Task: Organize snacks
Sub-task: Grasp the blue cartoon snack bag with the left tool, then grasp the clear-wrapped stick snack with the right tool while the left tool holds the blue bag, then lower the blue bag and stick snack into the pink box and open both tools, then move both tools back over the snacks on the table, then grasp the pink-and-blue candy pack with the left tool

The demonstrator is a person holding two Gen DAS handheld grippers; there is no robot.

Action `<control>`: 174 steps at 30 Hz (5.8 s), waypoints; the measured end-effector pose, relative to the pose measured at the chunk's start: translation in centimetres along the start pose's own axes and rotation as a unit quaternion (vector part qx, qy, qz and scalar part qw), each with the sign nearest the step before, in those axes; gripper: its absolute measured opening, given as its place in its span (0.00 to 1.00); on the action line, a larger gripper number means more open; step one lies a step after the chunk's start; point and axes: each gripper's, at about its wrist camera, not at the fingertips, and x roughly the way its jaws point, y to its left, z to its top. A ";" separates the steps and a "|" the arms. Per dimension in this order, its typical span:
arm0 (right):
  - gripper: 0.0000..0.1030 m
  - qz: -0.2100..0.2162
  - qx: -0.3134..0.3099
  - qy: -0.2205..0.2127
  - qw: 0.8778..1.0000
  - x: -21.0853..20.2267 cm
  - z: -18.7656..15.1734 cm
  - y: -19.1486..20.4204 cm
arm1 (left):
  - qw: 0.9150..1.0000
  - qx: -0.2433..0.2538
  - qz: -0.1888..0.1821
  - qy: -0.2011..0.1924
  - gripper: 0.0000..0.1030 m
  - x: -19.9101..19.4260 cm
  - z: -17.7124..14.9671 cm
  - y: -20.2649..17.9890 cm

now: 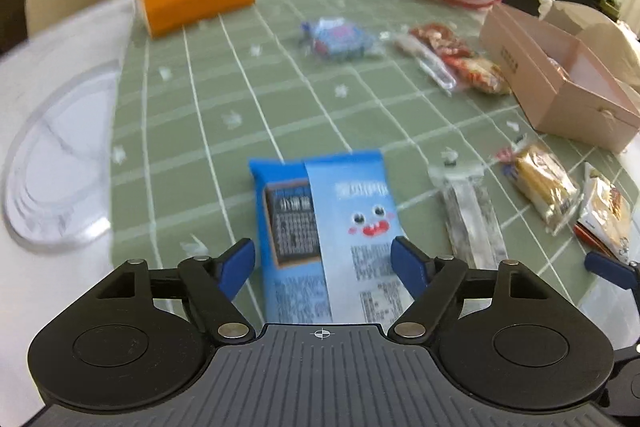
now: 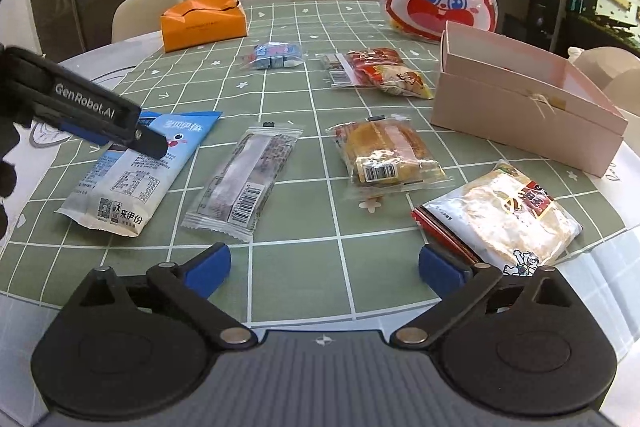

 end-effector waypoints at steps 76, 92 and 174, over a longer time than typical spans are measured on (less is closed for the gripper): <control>0.36 -0.070 0.188 -0.026 0.979 0.1 16.2 -24.6 | 0.960 0.007 -0.258 -0.106 0.70 6.7 19.0 -15.6; 0.51 -0.034 0.131 0.030 0.990 7.5 20.4 -19.2 | 0.978 -0.164 -0.081 -0.103 0.70 11.4 19.8 3.6; 0.47 0.013 0.063 0.077 0.995 -0.8 5.4 -6.3 | 0.925 0.359 -0.126 0.017 0.63 11.6 17.2 -6.3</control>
